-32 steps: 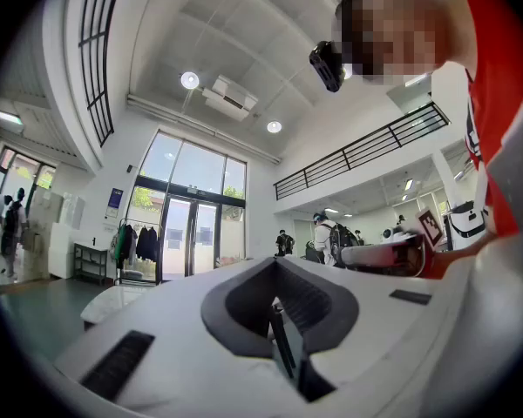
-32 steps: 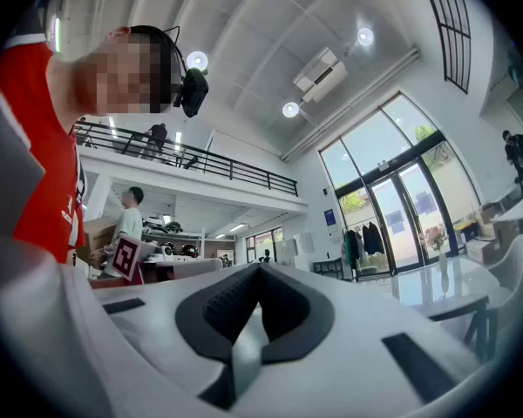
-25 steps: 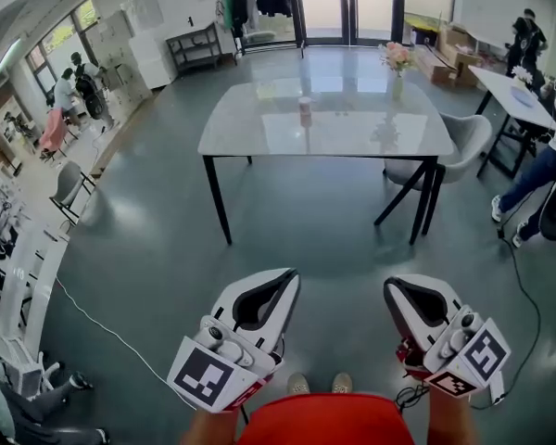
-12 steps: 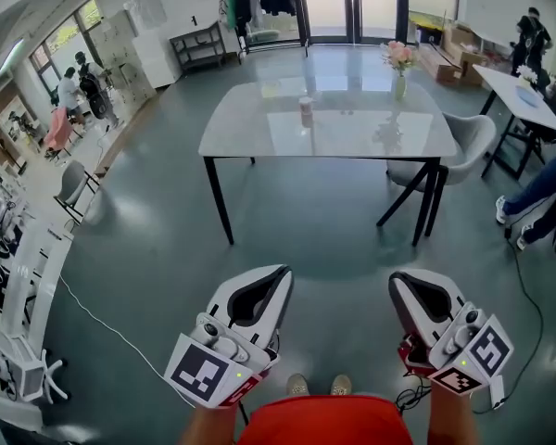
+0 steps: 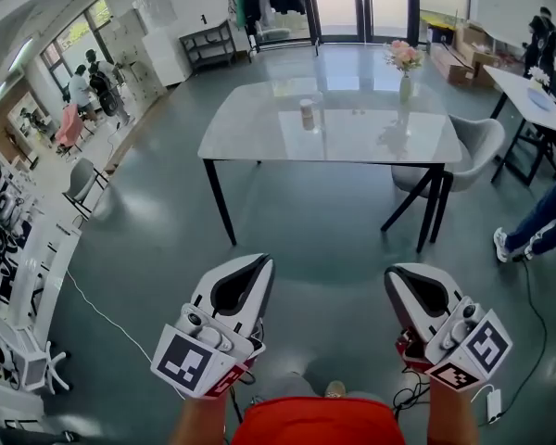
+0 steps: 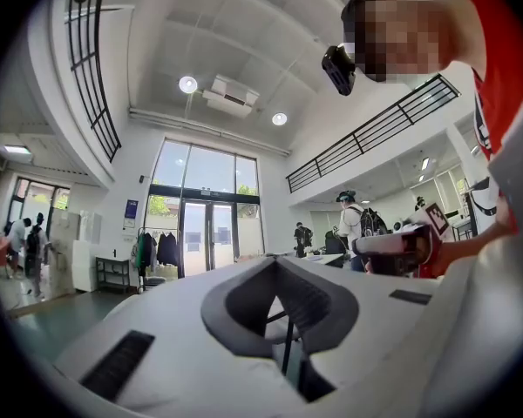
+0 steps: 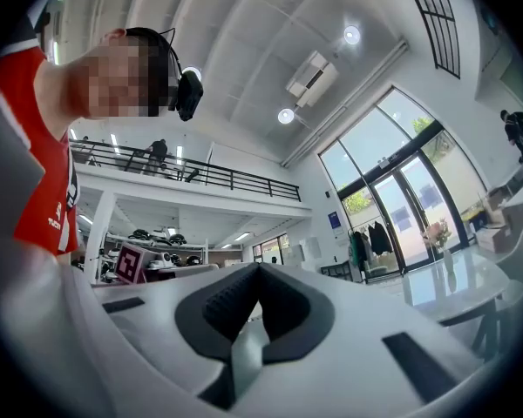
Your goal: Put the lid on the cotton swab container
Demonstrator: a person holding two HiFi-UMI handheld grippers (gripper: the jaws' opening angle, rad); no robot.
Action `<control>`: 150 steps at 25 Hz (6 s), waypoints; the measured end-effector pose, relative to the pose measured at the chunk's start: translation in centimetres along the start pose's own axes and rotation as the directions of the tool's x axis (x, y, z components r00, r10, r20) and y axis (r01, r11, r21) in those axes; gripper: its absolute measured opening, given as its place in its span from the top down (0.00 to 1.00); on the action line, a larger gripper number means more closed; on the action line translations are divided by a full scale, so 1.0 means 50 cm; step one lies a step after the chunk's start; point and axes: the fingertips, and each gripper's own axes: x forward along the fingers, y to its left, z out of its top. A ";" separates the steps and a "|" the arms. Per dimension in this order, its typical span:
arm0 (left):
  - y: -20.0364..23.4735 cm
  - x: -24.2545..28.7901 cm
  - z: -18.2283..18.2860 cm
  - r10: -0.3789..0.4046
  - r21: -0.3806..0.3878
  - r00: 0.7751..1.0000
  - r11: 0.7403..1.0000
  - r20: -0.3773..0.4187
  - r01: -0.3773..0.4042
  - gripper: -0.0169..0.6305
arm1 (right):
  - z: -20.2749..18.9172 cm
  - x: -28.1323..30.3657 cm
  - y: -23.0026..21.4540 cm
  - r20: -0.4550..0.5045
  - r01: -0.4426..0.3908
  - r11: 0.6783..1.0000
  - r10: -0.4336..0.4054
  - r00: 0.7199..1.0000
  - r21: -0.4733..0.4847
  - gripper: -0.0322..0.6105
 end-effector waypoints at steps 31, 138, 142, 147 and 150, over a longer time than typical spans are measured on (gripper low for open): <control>0.609 0.389 -0.174 -0.046 -0.008 0.999 0.999 -0.013 0.046 0.94 | -0.124 0.587 -0.417 -0.027 0.095 0.995 -0.094 0.995 0.008 0.94; 0.953 1.193 -1.019 -0.357 -0.145 0.741 0.930 -0.569 0.337 0.55 | -0.771 1.219 -1.121 -0.874 -0.399 0.916 0.226 0.431 0.040 0.74; 0.954 1.195 -1.018 -0.346 -0.139 0.745 0.935 -0.570 0.327 0.55 | -0.785 1.228 -1.127 -0.906 -0.372 0.928 0.154 0.395 -0.005 0.81; 0.956 1.200 -1.024 -0.306 -0.128 0.757 0.950 -0.578 0.286 0.55 | -0.801 1.227 -1.126 -0.937 -0.409 0.907 0.048 0.345 -0.104 0.81; 0.955 1.198 -1.022 -0.297 -0.126 0.766 0.953 -0.570 0.275 0.54 | -0.799 1.225 -1.125 -0.935 -0.398 0.910 0.038 0.353 -0.113 0.81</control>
